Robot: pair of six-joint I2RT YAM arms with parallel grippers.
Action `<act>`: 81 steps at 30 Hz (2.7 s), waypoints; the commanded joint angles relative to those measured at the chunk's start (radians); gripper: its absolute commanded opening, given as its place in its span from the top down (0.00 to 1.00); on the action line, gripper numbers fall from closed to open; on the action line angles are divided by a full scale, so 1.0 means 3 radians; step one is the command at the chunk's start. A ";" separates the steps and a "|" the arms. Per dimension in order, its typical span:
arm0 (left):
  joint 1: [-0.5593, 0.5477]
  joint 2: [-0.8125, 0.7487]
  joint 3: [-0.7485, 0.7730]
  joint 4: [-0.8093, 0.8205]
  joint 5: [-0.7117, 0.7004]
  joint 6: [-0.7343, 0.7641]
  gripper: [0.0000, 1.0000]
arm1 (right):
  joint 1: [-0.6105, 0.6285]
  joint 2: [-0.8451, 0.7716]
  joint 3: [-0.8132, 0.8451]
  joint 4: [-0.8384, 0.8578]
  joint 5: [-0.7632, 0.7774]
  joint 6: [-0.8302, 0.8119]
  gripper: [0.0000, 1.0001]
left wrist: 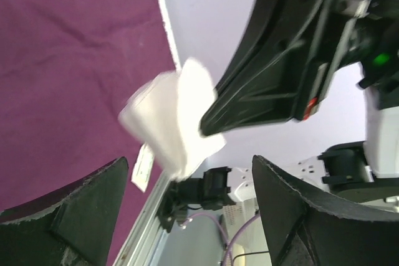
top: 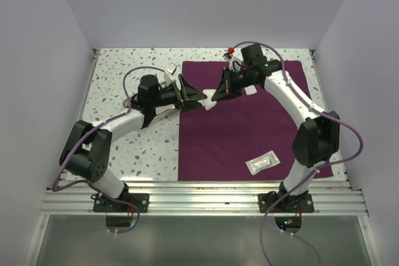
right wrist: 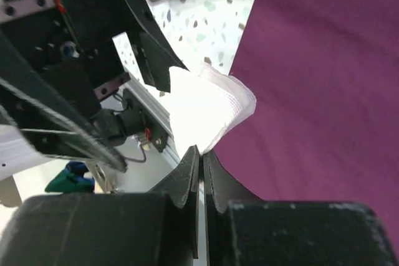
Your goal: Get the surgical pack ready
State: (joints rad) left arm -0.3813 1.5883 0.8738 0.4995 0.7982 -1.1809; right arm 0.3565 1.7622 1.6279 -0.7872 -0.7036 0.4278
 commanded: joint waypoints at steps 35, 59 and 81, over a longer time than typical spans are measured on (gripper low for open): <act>-0.0089 -0.0206 -0.0356 0.0651 0.0172 -0.0702 0.26 | 0.0463 -0.0495 -0.0405 0.0420 -0.0053 0.0343 1.00; 0.0095 0.0003 -0.0208 0.0403 0.0244 -0.0385 1.00 | 0.0484 -0.0265 -0.0140 -0.0059 0.0248 0.0118 0.79; 0.1041 0.0698 0.0605 -0.1380 -0.0759 0.1707 1.00 | -0.0033 -0.0071 0.0137 -0.0823 0.1175 -0.0265 0.31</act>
State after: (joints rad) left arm -0.0883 1.7523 1.0103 0.0612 0.6140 -0.7116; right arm 0.3599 1.7439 1.6840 -1.0092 -0.3515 0.3748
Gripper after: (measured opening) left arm 0.019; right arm 0.689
